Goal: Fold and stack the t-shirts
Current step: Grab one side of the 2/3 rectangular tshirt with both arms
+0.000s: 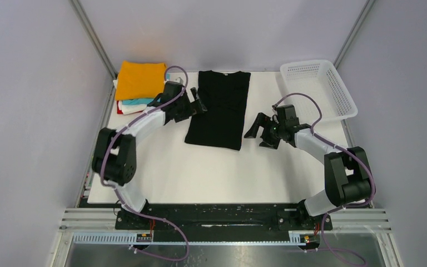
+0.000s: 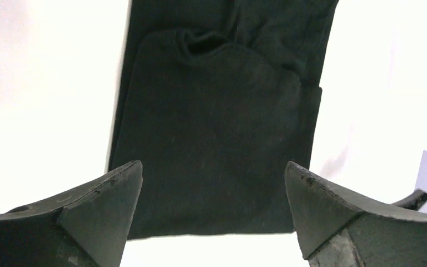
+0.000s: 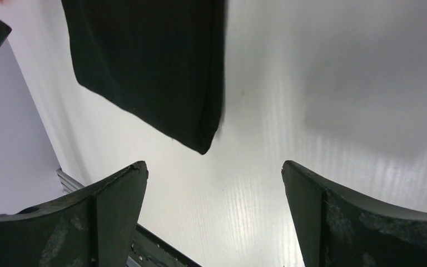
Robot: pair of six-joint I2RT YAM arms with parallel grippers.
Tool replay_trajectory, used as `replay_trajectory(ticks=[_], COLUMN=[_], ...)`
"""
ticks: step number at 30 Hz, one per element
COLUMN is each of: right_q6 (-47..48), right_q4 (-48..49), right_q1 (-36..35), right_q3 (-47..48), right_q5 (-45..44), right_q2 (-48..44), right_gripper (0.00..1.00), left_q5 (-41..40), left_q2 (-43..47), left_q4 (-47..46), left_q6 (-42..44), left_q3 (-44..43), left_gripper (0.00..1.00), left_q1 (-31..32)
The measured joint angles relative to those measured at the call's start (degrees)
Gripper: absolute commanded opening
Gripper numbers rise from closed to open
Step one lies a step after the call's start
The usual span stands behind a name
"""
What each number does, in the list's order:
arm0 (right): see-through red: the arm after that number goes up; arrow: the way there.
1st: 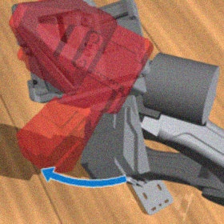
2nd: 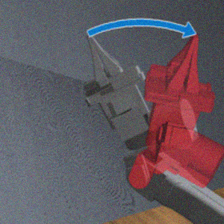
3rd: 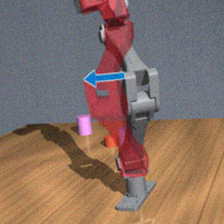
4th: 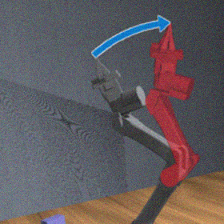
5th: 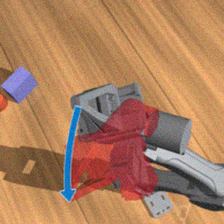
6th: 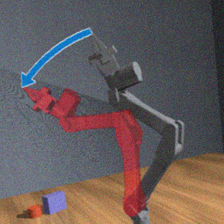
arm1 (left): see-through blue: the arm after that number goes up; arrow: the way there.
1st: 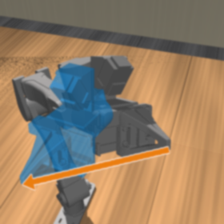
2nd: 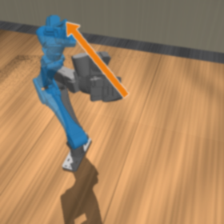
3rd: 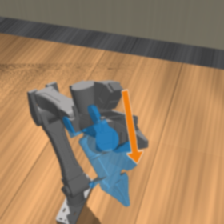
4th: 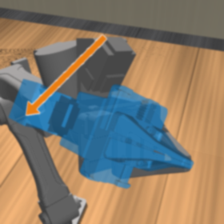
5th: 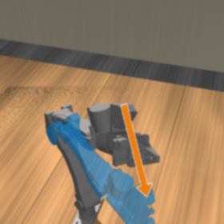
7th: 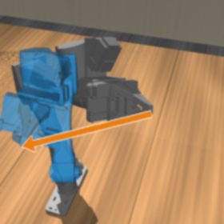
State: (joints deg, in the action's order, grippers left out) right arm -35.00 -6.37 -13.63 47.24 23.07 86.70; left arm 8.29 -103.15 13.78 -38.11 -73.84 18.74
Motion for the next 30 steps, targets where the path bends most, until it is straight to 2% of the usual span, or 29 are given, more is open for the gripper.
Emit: replay_trajectory(ticks=[6, 11, 16, 20, 23, 25, 27, 30], right_q6=[-0.81, -1.51, -1.88, -2.23, -2.60, -2.89, -3.08, -3.19], right_q4=[1.25, 1.92, 2.49, 2.67, 3.76, 4.44, 4.92, 5.66], right_q1=[-4.04, -7.87, -9.92, -9.97, -10.01, -10.08, -10.25, -10.71], right_q3=[0.31, 3.15, 5.55, 6.14, 6.75, 7.39, 8.24, 9.27], right_q5=[0.00, -0.13, -1.22, -2.32, -2.38, -2.25, -2.23, -2.27], right_q2=[1.01, 6.75, 11.43, 13.60, 14.71, 15.87, 17.22, 19.10], right_gripper=[0.93, 0.80, 0.76, 0.69, 0.58, 0.47, 0.37, 0.15], left_q5=[-2.05, -2.82, -2.75, -2.21, -1.44, -1.09, -0.87, 0.11], left_q2=[12.02, 11.45, 7.96, 5.40, 3.39, 2.43, 1.53, 0.22], left_q4=[-0.11, 2.19, 2.16, 0.39, -1.27, -2.38, -3.28, -4.09], left_q6=[0.57, 0.61, 0.52, 0.09, -0.13, -0.20, -0.28, -0.72], left_q3=[13.86, 19.45, 19.52, 18.67, 17.53, 17.25, 17.07, 16.63], left_gripper=[0.96, 0.87, 0.79, 0.59, 0.41, 0.25, 0.01, 0.00], left_q1=[0.04, -0.09, -0.55, -0.79, -0.90, -0.94, -1.07, -1.36])
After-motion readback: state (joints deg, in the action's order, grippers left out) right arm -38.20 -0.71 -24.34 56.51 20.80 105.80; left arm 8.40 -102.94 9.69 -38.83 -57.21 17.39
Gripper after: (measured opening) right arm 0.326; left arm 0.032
